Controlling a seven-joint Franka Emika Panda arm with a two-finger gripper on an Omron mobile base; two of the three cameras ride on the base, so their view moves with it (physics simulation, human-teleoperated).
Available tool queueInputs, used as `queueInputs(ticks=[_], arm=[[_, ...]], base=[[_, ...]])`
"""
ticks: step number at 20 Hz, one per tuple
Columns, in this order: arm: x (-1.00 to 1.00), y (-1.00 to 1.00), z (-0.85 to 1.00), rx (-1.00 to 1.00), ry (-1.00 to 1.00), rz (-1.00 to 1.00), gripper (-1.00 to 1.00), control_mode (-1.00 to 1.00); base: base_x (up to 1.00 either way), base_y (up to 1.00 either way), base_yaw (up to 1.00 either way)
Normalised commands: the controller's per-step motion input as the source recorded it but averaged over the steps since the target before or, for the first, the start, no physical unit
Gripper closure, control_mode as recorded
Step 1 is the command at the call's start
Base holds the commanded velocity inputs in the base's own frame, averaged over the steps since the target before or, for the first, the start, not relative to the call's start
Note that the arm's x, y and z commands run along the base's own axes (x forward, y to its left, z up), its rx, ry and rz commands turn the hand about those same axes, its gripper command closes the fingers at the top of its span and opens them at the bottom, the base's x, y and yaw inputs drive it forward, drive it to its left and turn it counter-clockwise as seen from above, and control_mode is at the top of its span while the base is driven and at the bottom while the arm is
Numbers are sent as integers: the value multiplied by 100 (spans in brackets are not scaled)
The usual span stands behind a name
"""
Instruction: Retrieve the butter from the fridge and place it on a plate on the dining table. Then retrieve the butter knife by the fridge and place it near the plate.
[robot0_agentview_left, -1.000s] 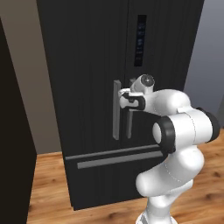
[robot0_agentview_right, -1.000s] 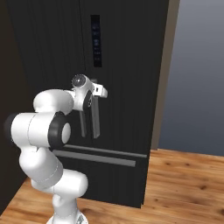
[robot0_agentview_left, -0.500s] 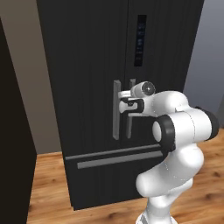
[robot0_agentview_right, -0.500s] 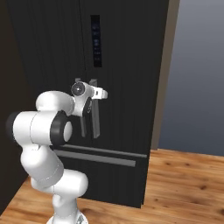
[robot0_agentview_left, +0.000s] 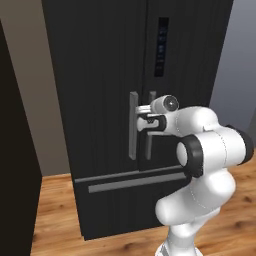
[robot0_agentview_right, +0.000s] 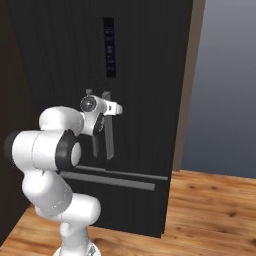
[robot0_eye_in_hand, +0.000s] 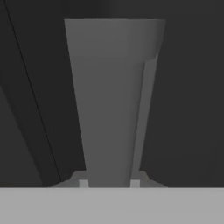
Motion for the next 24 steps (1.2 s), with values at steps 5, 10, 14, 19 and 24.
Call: queueInputs(ticks=[5, 10, 14, 19, 24], arm=[[-48, -54, 19, 0, 3, 0, 100, -100], [-74, -76, 25, 0, 6, 0, 100, -100], [-86, -91, 36, 9, 5, 0, 100, -100], [-100, -94, 35, 15, 0, 0, 100, -100], [-58, -90, 18, 20, 3, 0, 100, -100]], base=[[0, 0, 0], [0, 0, 0], [0, 0, 0], [0, 0, 0], [0, 0, 0]])
